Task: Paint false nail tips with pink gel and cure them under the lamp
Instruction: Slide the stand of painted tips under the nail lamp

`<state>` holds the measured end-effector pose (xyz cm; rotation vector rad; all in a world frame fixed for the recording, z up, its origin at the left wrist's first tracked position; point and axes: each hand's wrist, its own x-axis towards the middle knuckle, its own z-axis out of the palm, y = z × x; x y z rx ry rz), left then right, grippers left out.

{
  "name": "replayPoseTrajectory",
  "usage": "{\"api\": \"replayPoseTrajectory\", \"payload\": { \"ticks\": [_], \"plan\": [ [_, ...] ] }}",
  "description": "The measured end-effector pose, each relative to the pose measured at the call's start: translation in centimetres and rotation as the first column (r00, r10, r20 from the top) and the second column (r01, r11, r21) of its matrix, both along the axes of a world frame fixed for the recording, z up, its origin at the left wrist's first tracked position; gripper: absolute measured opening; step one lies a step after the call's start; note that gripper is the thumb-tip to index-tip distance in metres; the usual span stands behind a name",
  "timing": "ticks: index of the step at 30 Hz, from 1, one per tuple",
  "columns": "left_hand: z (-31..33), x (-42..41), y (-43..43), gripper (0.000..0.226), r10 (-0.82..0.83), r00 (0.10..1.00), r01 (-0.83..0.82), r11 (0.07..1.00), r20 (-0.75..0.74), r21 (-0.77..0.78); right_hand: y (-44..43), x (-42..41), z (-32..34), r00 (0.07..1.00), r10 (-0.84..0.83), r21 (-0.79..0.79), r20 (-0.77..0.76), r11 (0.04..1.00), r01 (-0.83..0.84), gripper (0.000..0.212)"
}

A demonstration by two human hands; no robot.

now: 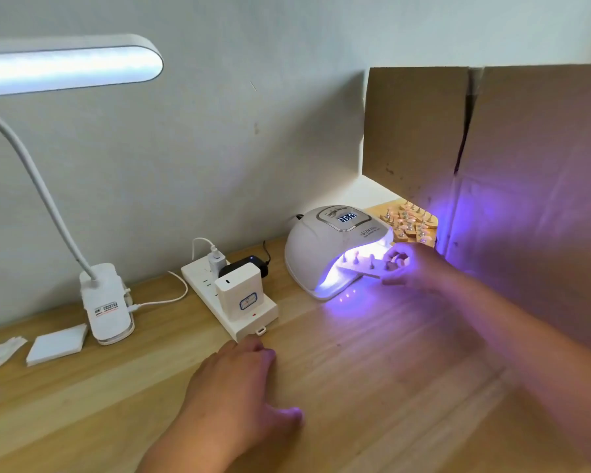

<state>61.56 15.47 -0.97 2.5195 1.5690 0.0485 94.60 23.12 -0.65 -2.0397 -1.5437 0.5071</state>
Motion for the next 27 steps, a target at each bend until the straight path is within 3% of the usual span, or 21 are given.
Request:
{"api": "replayPoseTrajectory", "payload": {
  "ticks": [3, 6, 8, 13, 22, 24, 27],
  "plan": [
    [0.0, -0.3, 0.5, 0.085, -0.02, 1.0, 0.02, 0.998, 0.011, -0.052, 2.1, -1.8, -1.3, 0.999, -0.044, 0.022, -0.019, 0.999, 0.044, 0.042],
    [0.0, -0.2, 0.7, 0.082, -0.029, 0.999, 0.03, 0.998, 0.019, -0.058, 3.2, -3.0, -2.6, 0.959, -0.205, 0.148, -0.197, 0.96, 0.236, 0.059],
    [0.0, -0.1, 0.6, 0.08, -0.031, 0.999, 0.033, 0.998, 0.02, -0.054, 3.4, -3.5, -3.2, 0.921, -0.265, 0.244, -0.286, 0.909, 0.338, 0.054],
    [0.1, 0.0, 0.7, 0.081, -0.044, 0.999, 0.045, 0.998, 0.026, -0.048, 3.4, -4.3, -4.0, 0.91, -0.271, 0.348, -0.314, 0.859, 0.376, 0.039],
    [0.3, 0.1, 0.4, 0.079, -0.04, 0.999, 0.042, 0.997, 0.028, -0.072, 3.7, -5.2, -3.7, 0.91, -0.234, 0.361, -0.341, 0.862, 0.357, 0.02],
    [0.4, 0.3, 0.5, 0.079, -0.038, 0.999, 0.039, 0.996, 0.013, -0.08, 2.8, -5.4, -3.7, 0.887, -0.261, 0.465, -0.381, 0.775, 0.428, 0.019],
    [0.7, 0.5, 0.4, 0.076, -0.026, 0.999, 0.024, 0.996, -0.018, -0.089, 0.9, -5.8, -2.1, 0.842, -0.305, 0.654, -0.446, 0.531, 0.539, 0.024]
  ]
}}
